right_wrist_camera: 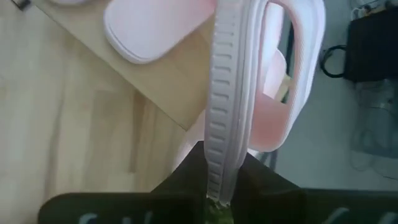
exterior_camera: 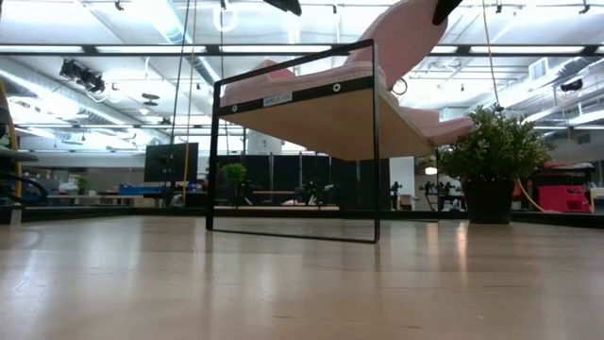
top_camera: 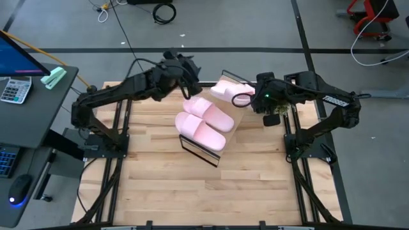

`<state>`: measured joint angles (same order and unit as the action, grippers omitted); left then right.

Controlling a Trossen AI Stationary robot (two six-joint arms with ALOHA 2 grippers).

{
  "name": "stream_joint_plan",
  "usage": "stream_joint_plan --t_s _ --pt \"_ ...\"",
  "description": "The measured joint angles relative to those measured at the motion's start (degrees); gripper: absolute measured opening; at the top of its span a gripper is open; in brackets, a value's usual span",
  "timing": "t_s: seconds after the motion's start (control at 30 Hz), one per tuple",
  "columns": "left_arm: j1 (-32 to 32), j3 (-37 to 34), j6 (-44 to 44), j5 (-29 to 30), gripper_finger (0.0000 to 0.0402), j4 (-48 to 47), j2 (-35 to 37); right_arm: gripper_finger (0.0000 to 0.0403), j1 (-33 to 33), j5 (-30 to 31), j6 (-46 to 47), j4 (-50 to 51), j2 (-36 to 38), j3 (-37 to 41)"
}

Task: Pick and place slides into the shelf
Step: Put the pink slide on the shelf

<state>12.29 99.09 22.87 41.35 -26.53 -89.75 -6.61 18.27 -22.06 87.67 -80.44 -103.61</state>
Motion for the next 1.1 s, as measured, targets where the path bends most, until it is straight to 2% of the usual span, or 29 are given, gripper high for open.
stream_joint_plan --t_s 0.2,0.63,1.1 --pt "1.10 0.00 -2.96 0.07 0.0225 -0.41 2.72 0.0043 -0.02 -2.95 2.80 -2.47 -0.79 0.92" --pt "1.00 -0.04 -3.21 -0.02 0.0216 -1.24 3.26 0.0041 0.02 -2.29 5.28 -5.31 -0.70 15.40" --pt "1.01 -0.04 -2.94 -0.02 0.0204 -2.66 3.23 0.0043 0.02 -2.06 4.42 -4.47 -0.68 16.52"
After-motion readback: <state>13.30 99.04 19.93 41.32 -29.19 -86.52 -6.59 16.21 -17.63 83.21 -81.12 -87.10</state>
